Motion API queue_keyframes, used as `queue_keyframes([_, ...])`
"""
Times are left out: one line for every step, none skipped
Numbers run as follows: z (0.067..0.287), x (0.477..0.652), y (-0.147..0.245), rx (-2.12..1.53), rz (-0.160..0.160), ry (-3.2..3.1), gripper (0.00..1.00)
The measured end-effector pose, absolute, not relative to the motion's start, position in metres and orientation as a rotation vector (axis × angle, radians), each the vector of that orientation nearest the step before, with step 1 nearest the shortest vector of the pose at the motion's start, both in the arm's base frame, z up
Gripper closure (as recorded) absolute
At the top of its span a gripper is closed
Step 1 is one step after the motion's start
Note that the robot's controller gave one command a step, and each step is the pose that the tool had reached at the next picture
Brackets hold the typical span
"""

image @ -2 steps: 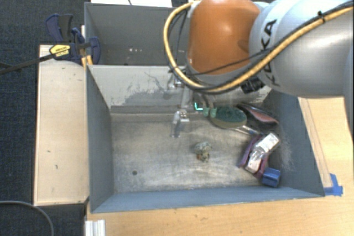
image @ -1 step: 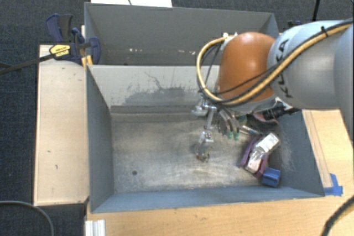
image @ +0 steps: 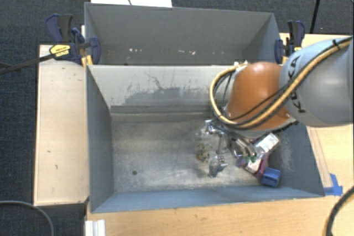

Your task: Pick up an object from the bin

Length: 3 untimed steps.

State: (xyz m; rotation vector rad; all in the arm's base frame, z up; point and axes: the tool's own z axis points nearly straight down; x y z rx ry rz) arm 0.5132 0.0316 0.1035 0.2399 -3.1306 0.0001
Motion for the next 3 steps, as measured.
queue_keyframes([0.081,0.528,0.037,-0.367,-0.002,-3.124,0.0])
queue_keyframes([0.081,0.528,0.037,-0.371,-0.002,-3.124,1.0])
queue_keyframes([0.224,0.531,0.042,-0.183,-0.002,-3.147,1.0])
